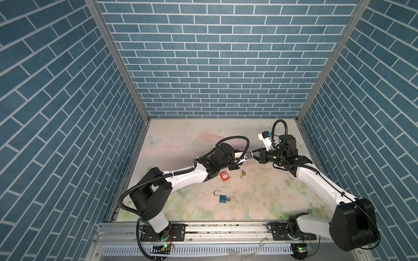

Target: Lock with the key

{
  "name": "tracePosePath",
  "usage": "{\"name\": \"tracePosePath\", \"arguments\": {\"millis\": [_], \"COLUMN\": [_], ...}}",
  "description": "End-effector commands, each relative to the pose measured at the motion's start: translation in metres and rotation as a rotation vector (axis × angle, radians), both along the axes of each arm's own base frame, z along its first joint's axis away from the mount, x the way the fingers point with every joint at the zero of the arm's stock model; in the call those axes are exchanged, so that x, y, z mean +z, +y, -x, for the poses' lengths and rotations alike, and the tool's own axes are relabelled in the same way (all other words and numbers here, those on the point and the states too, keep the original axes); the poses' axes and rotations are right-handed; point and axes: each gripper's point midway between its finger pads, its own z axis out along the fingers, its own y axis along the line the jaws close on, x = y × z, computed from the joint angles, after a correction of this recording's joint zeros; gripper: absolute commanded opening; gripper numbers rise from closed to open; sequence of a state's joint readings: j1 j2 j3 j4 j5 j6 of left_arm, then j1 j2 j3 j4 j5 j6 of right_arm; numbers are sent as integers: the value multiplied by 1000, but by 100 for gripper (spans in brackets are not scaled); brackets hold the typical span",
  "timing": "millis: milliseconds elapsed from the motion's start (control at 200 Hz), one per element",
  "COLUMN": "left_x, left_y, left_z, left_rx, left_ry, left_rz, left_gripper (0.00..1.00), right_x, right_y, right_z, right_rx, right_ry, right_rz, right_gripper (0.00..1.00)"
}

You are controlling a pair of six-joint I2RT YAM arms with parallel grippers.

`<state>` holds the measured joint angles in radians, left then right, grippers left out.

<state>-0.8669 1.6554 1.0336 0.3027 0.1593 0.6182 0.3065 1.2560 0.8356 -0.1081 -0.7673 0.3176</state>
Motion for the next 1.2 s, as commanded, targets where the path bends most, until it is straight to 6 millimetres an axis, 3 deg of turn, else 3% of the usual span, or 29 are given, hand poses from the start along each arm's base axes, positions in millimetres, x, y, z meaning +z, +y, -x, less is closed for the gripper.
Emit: {"name": "tracePosePath", "arguments": {"millis": [0, 580, 1035, 1195], "left_x": [107, 140, 178, 182], "left_y": [-34, -41, -38, -36], "left_z": [10, 6, -1, 0], "left_rx": [-111, -111, -104, -105], "left_ry": [-168, -190, -216, -212], "left_rz": [301, 437, 591, 605], "left_gripper": [4, 2, 0, 0], "right_x": [-32, -82, -122, -125], "right_y": [8, 12, 27, 26], "right_z": [20, 26, 47, 49], "right_rx": [50, 65, 90, 87], "right_ry": [145, 252, 341, 345], "right_rz": [-6, 26, 34, 37], "right_gripper": [0, 0, 0, 0]}}
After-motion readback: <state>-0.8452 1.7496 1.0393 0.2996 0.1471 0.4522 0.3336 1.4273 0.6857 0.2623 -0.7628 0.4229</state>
